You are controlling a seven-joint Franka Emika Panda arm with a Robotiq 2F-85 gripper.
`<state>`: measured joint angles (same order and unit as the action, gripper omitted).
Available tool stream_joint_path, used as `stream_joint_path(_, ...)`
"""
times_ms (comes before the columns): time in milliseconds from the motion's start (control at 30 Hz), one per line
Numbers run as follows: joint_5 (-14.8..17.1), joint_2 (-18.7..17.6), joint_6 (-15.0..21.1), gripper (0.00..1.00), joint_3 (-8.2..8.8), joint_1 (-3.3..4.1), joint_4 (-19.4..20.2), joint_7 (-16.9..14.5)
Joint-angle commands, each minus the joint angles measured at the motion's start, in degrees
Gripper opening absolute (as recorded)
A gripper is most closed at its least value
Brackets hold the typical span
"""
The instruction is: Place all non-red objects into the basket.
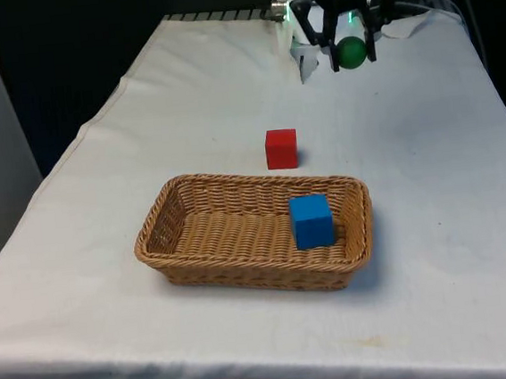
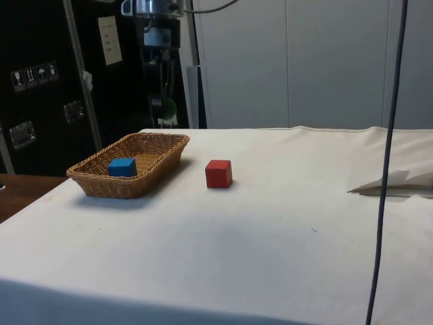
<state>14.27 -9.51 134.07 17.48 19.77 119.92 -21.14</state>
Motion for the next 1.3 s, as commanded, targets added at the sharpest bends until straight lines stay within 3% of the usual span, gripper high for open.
stream_joint_path(0, 0.1, -0.9, -1.1, 0.0, 0.11, -0.23, -1.4, -0.3)
stream_joint_path(167, -0.2, -2.8, -2.3, 0.0, 0.8, -0.34, -4.5, -0.3)
stream_joint_path(500, -0.6, -4.7, -1.7, 0.0, 1.32, -0.23, -6.5, -0.4)
stream_joint_path(767, -0.7, -8.9, -2.6, 0.0, 3.27, -0.74, -11.8, -1.9)
stream_joint_path(833, -0.7, -9.2, -2.2, 0.0, 3.61, -0.52, -12.0, -1.9)
stream_joint_path(900, -0.6, -10.1, -2.3, 0.0, 3.84, -0.86, -12.7, -2.5)
stream_joint_path(1133, -0.7, -11.9, -1.3, 0.0, 5.04, -0.74, -13.1, -3.7)
stream_joint_path(1267, -0.8, -13.5, 0.9, 0.0, 5.73, -0.86, -12.9, -4.6)
